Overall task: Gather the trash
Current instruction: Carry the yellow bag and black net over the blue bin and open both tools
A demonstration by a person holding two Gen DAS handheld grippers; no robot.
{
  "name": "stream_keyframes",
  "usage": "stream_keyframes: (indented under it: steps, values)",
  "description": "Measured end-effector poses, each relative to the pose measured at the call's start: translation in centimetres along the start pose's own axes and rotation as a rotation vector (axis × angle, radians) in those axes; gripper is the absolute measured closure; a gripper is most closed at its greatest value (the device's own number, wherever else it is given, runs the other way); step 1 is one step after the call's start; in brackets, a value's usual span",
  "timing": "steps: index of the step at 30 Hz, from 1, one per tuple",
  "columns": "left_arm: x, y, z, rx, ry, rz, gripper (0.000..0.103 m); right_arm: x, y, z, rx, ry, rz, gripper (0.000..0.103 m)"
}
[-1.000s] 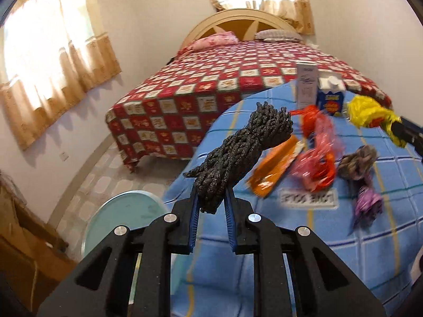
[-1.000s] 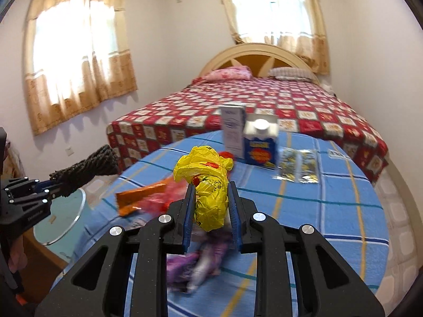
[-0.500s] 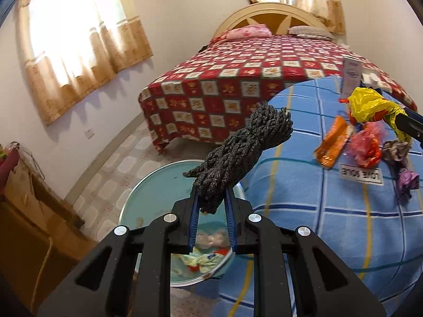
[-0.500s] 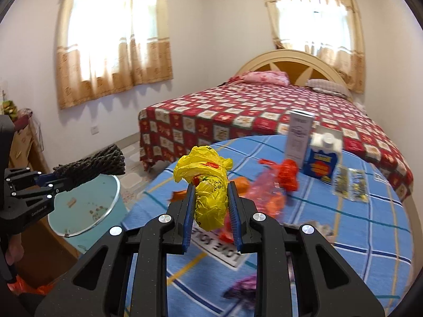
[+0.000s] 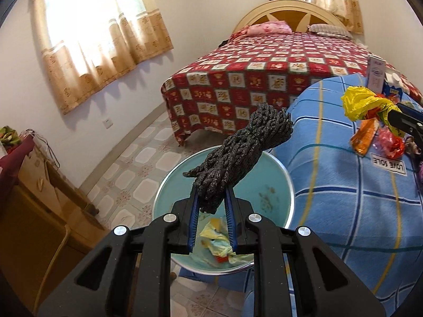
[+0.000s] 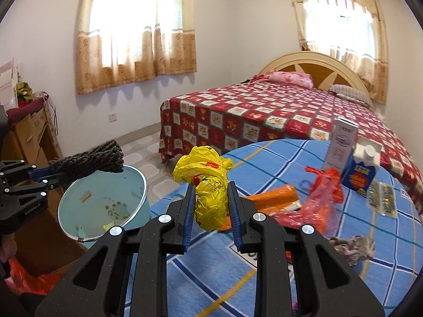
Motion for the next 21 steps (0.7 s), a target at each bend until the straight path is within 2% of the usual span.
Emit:
stream_keyframes:
  steps: [21]
  values:
    - [5.0,1.9,-0.4,0.031,-0.072,0.062,0.084,6.3,0.3,-2.6,0.03,-0.084,0.112,0.078]
Point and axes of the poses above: each gripper's, at about its wrist camera, not at the fingertips, and z roughly against the way its jaws point, x to its left, y to its underside, the point moved 7 cm from there along -z, roughly the way its jaws point, and after that the axes turned 9 degrees about y, right-handed, at the moved point
